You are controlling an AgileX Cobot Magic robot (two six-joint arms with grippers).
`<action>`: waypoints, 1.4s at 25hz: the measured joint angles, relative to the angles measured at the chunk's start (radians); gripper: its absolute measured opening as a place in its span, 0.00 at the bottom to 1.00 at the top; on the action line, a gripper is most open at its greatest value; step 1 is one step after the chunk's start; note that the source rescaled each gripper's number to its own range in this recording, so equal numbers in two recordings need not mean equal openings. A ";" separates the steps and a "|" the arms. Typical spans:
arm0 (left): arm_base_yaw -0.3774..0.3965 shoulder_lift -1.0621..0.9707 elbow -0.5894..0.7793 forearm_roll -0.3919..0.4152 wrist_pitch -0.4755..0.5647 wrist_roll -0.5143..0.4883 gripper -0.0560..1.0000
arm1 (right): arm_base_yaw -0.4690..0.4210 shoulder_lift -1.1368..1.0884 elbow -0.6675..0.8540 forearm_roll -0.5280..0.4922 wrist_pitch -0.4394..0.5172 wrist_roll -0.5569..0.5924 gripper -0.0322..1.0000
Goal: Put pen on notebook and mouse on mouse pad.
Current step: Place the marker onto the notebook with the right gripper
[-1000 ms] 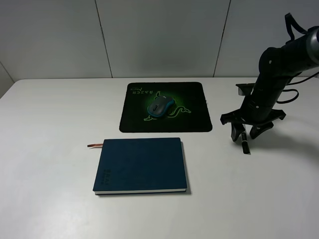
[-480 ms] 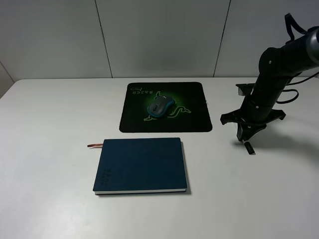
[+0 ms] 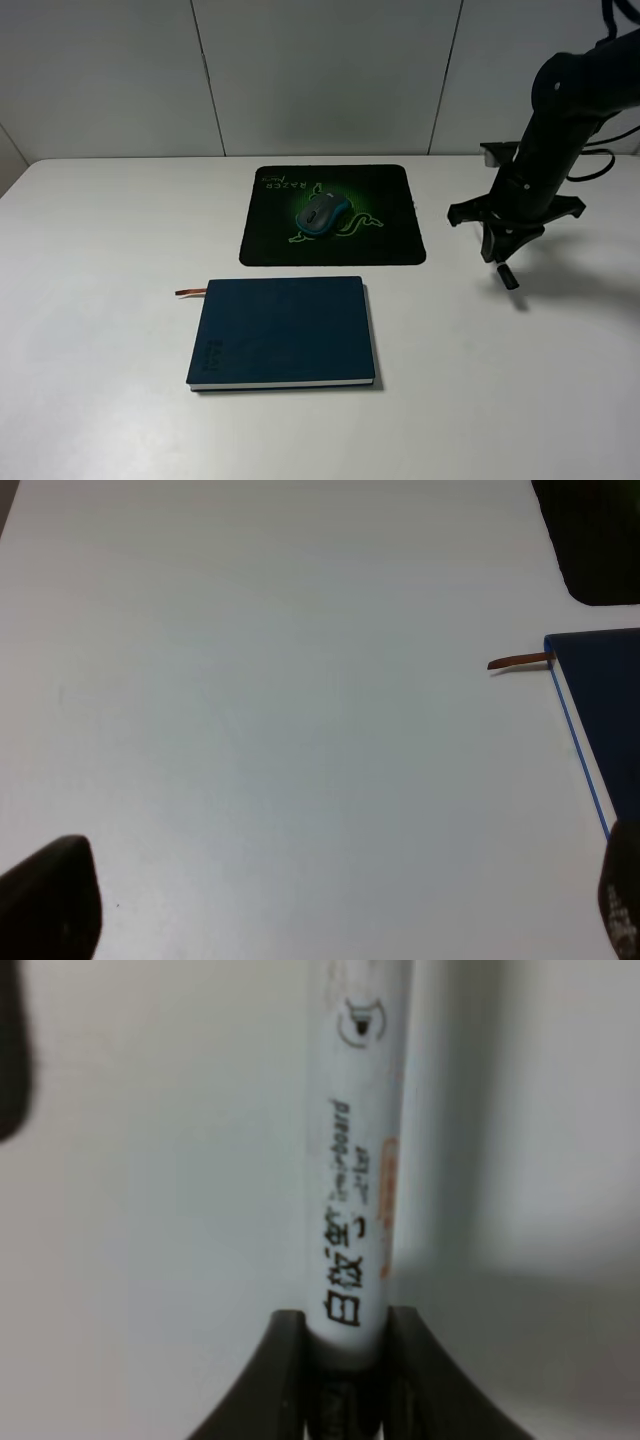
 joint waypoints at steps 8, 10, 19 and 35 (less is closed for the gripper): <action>0.000 0.000 0.000 0.000 0.000 0.000 1.00 | 0.021 -0.107 -0.030 0.021 0.120 -0.022 0.03; 0.000 0.000 0.000 0.000 0.000 0.000 1.00 | 0.040 -0.127 -0.030 0.031 0.147 -0.034 0.03; 0.000 0.000 0.000 0.000 0.000 0.000 1.00 | 0.222 -0.153 -0.030 0.042 0.211 -0.080 0.03; 0.000 0.000 0.000 0.000 0.000 0.000 1.00 | 0.651 -0.078 -0.074 0.044 0.208 -0.146 0.03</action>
